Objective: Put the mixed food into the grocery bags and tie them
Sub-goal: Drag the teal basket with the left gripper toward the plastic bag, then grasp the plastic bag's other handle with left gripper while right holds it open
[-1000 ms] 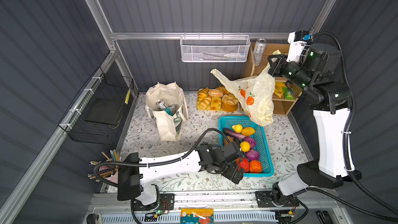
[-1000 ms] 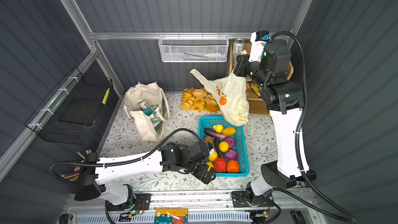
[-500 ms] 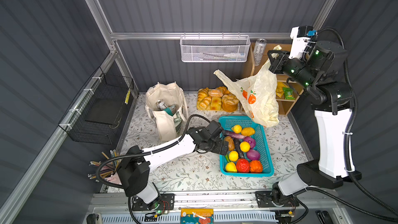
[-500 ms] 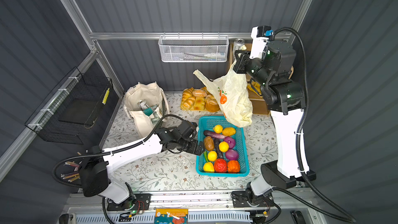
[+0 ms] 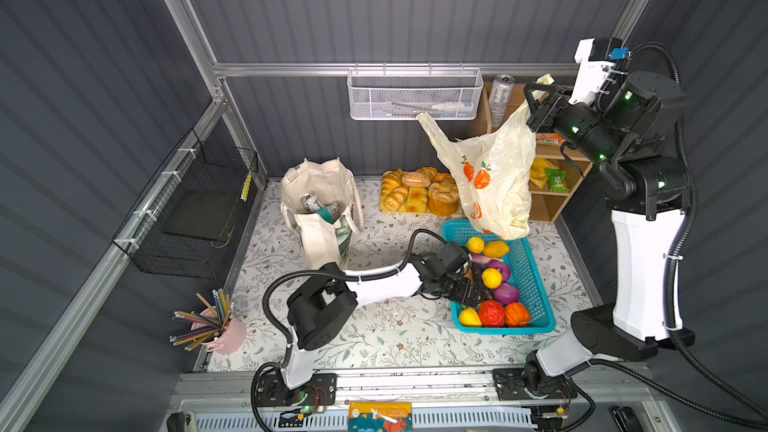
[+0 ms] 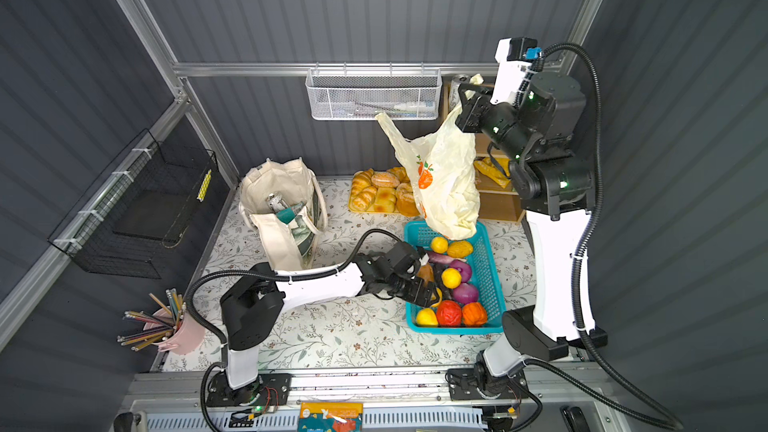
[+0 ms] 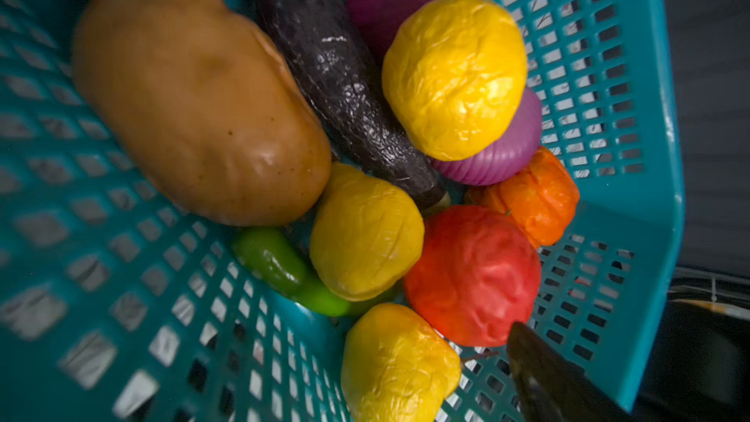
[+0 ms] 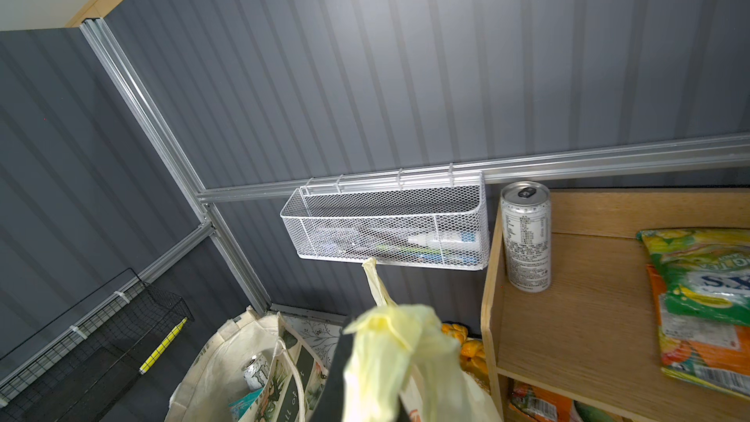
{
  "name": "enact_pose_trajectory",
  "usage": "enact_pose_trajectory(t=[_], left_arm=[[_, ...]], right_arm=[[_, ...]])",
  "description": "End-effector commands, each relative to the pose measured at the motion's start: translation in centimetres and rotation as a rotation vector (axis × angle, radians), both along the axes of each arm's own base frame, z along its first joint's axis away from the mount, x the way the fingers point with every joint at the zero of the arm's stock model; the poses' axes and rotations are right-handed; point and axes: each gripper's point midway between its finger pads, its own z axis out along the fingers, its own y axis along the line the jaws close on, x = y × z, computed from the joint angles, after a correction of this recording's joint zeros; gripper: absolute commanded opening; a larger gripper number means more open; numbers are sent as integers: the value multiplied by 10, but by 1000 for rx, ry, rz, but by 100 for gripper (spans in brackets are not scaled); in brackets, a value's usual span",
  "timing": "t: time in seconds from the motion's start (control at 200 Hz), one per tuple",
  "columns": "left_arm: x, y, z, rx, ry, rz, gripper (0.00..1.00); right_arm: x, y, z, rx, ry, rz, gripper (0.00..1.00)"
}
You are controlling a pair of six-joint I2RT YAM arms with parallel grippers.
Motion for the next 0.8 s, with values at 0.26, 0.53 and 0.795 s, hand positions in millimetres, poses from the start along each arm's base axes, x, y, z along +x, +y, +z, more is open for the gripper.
enact_pose_trajectory(t=[0.26,0.53,0.795], left_arm=[[22,17,46,-32,-134,-12,100],[36,163,116,74,-299,246,100],[95,239,257,-11,-581,481,100]], right_arm=[[-7,21,-3,37,24,139,0],[-38,66,0,94,46,473,0],[-48,110,-19,104,119,733,0]])
